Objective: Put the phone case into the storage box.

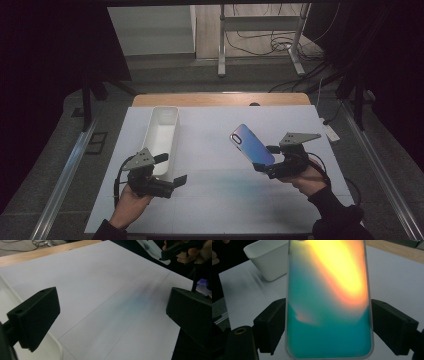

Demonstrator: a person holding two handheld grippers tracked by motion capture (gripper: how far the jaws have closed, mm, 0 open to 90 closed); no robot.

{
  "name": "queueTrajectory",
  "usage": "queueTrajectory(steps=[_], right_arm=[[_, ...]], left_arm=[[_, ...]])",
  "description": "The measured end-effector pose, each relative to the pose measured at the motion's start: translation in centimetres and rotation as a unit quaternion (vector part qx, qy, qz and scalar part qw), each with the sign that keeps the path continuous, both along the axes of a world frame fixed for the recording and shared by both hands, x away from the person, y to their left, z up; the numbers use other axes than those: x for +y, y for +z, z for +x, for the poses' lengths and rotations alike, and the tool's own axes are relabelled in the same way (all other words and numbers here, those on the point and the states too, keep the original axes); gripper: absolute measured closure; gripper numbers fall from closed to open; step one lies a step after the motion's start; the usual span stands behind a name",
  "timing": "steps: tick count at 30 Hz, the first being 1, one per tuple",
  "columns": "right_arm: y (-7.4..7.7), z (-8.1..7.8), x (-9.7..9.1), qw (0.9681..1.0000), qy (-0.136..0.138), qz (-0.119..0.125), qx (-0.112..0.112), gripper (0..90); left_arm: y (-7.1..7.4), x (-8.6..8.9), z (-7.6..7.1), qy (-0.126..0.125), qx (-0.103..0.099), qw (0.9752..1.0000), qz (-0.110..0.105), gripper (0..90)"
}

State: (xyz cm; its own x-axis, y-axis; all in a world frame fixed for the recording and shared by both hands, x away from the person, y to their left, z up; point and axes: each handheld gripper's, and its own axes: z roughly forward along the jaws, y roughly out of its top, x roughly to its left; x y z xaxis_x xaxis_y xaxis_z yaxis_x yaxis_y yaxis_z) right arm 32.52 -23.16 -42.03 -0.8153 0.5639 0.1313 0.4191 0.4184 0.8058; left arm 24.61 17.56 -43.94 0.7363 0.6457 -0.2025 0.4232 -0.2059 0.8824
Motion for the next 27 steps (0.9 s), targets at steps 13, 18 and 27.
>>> queueTrajectory(steps=[13,18,27], right_arm=[[0.5,-1.1,0.5,0.9996,0.019,0.021,-0.006,17.2],[0.5,-1.6,0.9,0.9991,0.033,0.026,-0.006,17.2],[0.5,-2.2,1.4,0.9981,0.050,0.036,-0.004,17.2]], left_arm=[[0.4,-1.5,0.6,-0.032,-0.010,0.9993,-0.014,0.0],[0.6,-2.1,0.6,-0.049,-0.018,0.9985,-0.020,0.0],[0.9,-3.3,0.8,-0.075,-0.027,0.9962,-0.034,0.0]])
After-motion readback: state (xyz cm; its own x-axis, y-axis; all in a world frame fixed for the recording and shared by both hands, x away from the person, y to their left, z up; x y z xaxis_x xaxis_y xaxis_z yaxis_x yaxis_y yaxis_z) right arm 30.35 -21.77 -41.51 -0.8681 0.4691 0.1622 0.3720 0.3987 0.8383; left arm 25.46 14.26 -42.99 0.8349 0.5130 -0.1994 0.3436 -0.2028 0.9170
